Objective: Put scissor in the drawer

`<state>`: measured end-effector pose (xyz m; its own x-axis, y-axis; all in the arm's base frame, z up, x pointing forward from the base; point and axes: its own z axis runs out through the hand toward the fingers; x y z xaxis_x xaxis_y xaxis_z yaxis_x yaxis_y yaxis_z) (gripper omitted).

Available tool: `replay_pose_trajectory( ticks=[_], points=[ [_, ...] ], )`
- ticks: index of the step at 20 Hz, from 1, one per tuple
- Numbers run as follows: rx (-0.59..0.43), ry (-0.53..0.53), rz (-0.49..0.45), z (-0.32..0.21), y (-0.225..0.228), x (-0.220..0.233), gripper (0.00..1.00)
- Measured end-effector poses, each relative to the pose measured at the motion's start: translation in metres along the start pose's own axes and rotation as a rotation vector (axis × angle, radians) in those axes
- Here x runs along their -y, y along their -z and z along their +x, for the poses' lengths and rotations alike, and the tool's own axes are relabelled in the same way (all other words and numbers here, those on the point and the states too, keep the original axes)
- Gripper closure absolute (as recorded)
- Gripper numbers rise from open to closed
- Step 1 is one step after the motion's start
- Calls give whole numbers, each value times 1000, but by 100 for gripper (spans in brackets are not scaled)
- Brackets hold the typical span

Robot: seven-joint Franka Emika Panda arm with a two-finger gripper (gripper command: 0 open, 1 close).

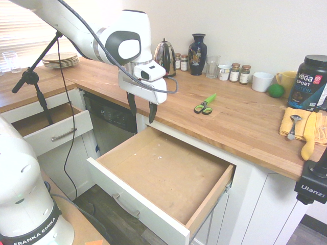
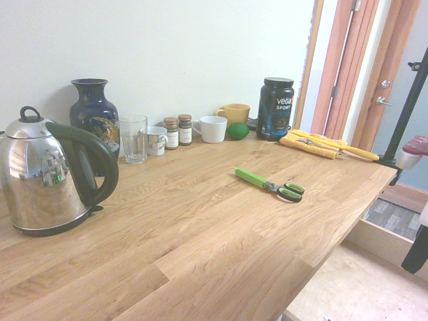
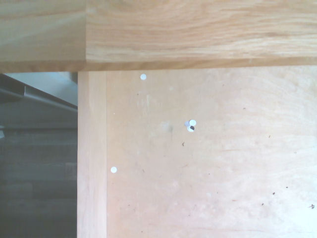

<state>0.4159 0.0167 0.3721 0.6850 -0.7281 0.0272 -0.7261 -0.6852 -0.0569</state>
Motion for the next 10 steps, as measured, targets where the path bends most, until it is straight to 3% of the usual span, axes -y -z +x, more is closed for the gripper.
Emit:
replay_pose_trajectory(
  ticks=[10],
  points=[
    [-15, -36, -16, 41, 8, -3, 0]
  ],
)
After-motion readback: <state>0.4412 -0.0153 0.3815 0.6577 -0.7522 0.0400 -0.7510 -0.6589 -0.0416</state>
